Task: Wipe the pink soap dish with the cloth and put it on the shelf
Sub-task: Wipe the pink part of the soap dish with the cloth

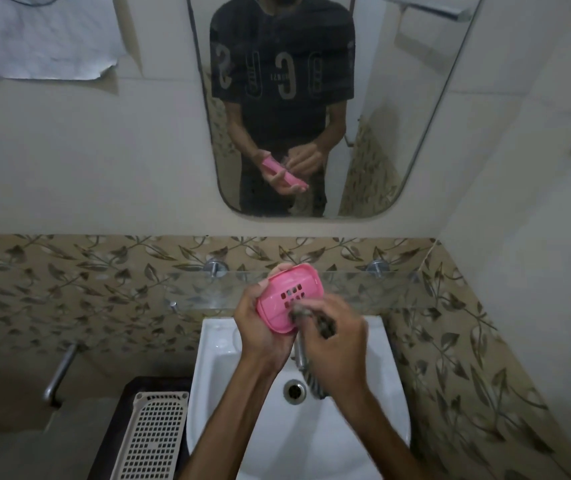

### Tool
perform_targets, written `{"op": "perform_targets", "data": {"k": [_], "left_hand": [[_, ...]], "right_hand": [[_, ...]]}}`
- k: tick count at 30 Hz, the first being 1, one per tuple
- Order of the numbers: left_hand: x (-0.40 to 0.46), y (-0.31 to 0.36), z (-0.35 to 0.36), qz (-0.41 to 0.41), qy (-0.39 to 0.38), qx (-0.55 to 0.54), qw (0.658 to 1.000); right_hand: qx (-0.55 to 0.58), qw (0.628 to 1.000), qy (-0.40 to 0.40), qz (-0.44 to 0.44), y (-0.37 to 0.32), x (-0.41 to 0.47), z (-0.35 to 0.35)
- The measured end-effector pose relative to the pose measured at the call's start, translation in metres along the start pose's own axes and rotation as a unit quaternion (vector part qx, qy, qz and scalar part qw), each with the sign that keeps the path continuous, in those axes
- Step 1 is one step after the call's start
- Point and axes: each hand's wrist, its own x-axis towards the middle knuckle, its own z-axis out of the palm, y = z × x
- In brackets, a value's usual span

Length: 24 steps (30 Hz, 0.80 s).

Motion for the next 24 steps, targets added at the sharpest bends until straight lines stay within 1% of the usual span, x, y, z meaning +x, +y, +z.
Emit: {"op": "perform_targets", "data": {"k": [1,2,3,5,6,7,9,10,11,13,14,17,18,19,21,22,24], "left_hand": [[0.001,0.000,0.000,-0.004,0.002,-0.002,1.000],[0.001,0.000,0.001,-0.004,0.001,-0.003,1.000],[0.001,0.000,0.001,0.001,-0.001,0.001,1.000],[0.002,0.000,0.001,0.022,-0.004,0.026,0.999],[0.002,-0.001,-0.001,0.031,-0.006,0.035,0.999],[0.003,-0.001,-0.002,0.036,-0.008,0.041,0.999],[0.004,0.000,-0.002,0.040,-0.009,0.053,0.998],[0.005,0.000,-0.001,0.041,-0.013,0.059,0.997],[0.005,-0.001,0.000,0.045,-0.019,0.062,0.997],[0.006,-0.003,0.000,0.054,-0.028,0.063,0.996],[0.006,-0.004,-0.001,0.059,-0.031,0.064,0.996],[0.006,-0.005,-0.003,0.064,-0.040,0.075,0.994],[0.007,-0.005,-0.004,0.064,-0.041,0.081,0.994],[0.006,-0.006,-0.004,0.068,-0.040,0.088,0.993],[0.005,-0.008,-0.005,0.085,-0.041,0.114,0.989],[0.004,-0.009,-0.005,0.096,-0.040,0.134,0.986],[0.001,-0.010,-0.002,0.110,-0.024,0.176,0.978]], "right_hand": [[0.003,0.999,-0.034,-0.042,-0.007,-0.008,0.003],[0.004,0.997,-0.044,-0.066,-0.007,-0.011,0.004],[0.002,0.998,-0.036,-0.055,-0.001,-0.006,0.004],[0.012,0.999,0.012,0.045,0.010,0.005,-0.001],[0.019,0.997,0.014,0.075,0.012,0.006,-0.002],[0.022,0.998,-0.001,0.058,0.010,0.003,-0.002],[0.033,0.998,-0.053,-0.013,-0.001,-0.006,0.002],[0.032,0.997,-0.058,-0.035,-0.002,-0.007,0.003],[0.028,0.998,-0.048,-0.025,0.001,-0.004,0.002],[0.041,0.997,-0.004,0.061,0.007,0.002,-0.001],[0.048,0.995,0.004,0.083,0.009,0.001,-0.001],[0.061,0.997,-0.046,0.014,-0.003,-0.011,0.004],[0.062,0.997,-0.049,0.018,-0.003,-0.011,0.005],[0.066,0.995,-0.042,0.058,0.000,-0.008,0.005],[0.099,0.983,-0.001,0.154,0.003,-0.007,0.004],[0.120,0.977,0.008,0.176,0.003,-0.008,0.005],[0.173,0.967,0.004,0.189,-0.005,-0.015,0.010]]}}
